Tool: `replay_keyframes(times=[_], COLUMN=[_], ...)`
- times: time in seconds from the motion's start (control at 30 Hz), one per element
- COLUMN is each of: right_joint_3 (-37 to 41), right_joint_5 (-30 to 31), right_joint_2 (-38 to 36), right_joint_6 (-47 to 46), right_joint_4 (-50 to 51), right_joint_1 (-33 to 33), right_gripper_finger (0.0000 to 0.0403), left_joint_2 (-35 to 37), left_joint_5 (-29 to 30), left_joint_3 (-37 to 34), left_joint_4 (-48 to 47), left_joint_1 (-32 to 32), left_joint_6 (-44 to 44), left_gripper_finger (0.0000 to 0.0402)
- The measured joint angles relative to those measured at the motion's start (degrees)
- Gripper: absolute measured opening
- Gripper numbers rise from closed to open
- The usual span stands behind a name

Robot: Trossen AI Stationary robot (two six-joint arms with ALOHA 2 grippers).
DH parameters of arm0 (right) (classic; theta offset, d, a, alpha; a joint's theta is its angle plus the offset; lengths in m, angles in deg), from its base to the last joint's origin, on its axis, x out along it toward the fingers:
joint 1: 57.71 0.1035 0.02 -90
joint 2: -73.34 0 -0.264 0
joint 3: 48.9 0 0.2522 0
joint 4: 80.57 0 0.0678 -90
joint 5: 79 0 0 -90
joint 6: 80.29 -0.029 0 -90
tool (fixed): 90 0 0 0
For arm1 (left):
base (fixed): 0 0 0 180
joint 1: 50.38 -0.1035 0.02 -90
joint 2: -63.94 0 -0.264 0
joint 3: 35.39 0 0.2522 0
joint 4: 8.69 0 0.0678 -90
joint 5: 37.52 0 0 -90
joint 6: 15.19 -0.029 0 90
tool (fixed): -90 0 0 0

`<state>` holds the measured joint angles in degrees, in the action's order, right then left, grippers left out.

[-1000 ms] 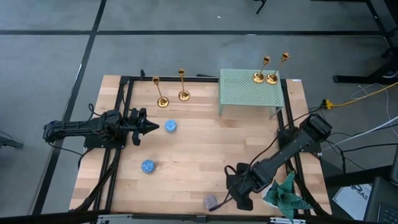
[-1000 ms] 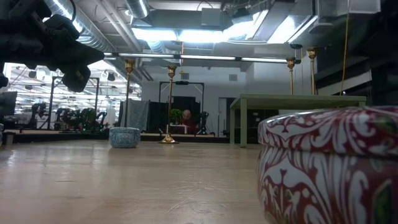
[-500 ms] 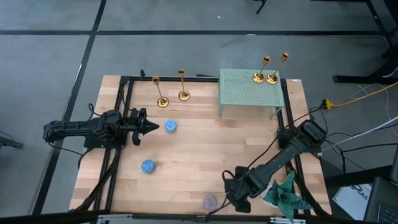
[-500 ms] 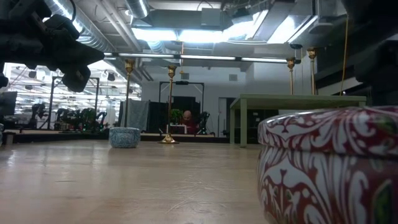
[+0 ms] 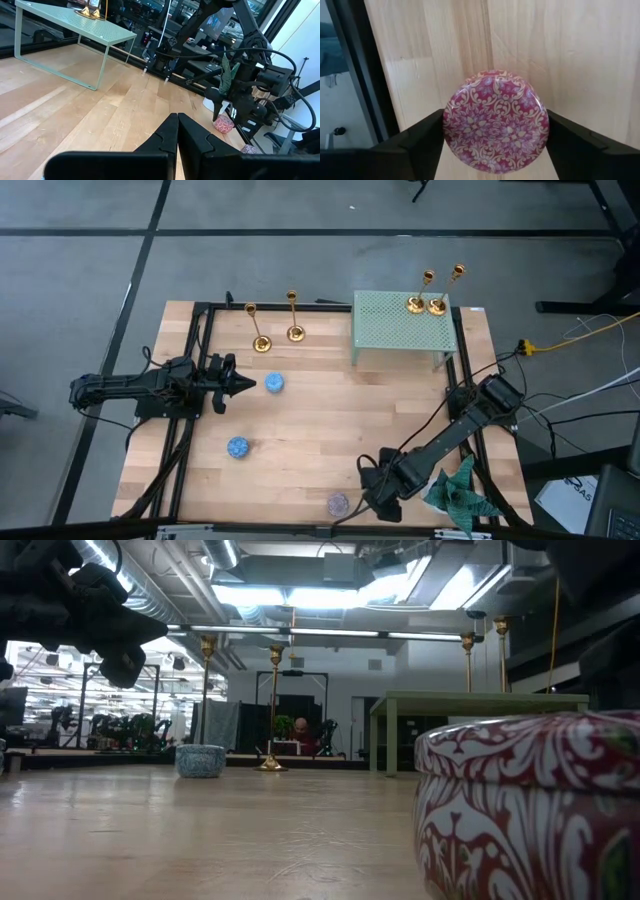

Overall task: Pick & Place candle stick holders
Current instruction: Put the gold pink scented candle on the shelf

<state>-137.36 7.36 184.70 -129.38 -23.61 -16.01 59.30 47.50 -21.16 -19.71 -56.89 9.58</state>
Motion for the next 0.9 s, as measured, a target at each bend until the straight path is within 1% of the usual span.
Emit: replay_keyframes(times=[0.2, 0.33, 0.63, 0.9], right_joint_3=[0.0, 0.06, 0.06, 0.06], right_joint_5=[-0.22, -0.57, -0.46, -1.05], right_joint_2=[-0.21, -1.18, -6.94, -12.78], right_joint_6=[-0.9, -1.34, -1.28, -0.24], right_joint_4=[0.3, 2.88, 8.12, 10.4], right_joint_1=[-0.07, -0.88, -4.57, -10.58], right_gripper_finger=[0.0291, 0.0291, 0.0291, 0.0291], left_joint_2=[0.01, 0.01, 0.0, 0.0], left_joint_5=[-0.01, -0.01, -0.02, -0.02], left_joint_3=[0.0, 0.0, 0.0, 0.02], left_joint_4=[0.0, 0.0, 0.0, 0.0], left_joint_1=[0.01, 0.0, 0.02, 0.0], left_joint_6=[0.0, 0.0, 0.02, 0.0], left_gripper_finger=[0.0006, 0.0006, 0.0006, 0.0006])
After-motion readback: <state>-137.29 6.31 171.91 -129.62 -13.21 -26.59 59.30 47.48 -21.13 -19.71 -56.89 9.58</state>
